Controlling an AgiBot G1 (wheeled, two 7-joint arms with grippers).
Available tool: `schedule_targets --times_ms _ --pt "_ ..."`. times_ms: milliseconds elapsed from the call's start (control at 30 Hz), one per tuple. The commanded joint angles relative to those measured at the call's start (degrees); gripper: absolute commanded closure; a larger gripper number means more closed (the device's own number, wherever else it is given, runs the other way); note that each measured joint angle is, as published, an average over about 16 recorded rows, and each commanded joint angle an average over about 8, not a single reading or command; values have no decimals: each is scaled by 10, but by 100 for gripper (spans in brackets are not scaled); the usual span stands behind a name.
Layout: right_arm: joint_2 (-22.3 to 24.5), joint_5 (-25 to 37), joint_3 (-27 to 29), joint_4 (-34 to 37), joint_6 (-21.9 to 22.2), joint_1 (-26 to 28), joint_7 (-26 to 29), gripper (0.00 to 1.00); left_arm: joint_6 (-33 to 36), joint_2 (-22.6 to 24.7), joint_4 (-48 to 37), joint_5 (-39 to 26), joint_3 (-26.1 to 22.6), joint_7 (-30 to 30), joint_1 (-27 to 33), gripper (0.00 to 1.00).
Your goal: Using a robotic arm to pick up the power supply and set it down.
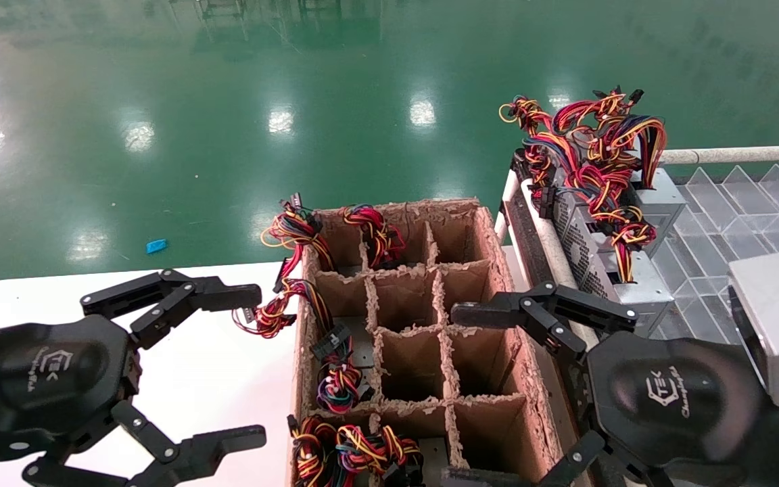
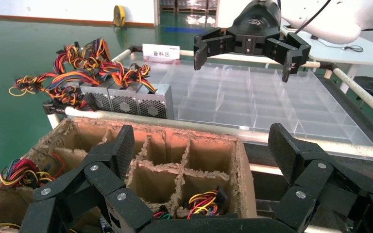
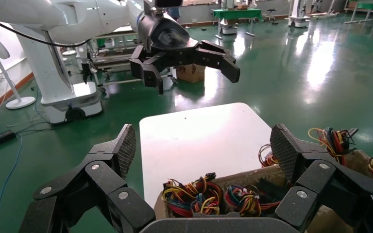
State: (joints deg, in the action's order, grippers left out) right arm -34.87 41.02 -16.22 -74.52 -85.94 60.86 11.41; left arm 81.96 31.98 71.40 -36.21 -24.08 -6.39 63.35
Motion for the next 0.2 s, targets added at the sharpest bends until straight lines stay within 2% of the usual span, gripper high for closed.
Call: schedule_targets --times_ms 33,200 --pt "0 2 0 2 0 2 -2 0 0 0 0 0 0 0 0 0" --pt "-1 4 1 4 1 3 -3 0 0 0 0 0 0 0 0 0"
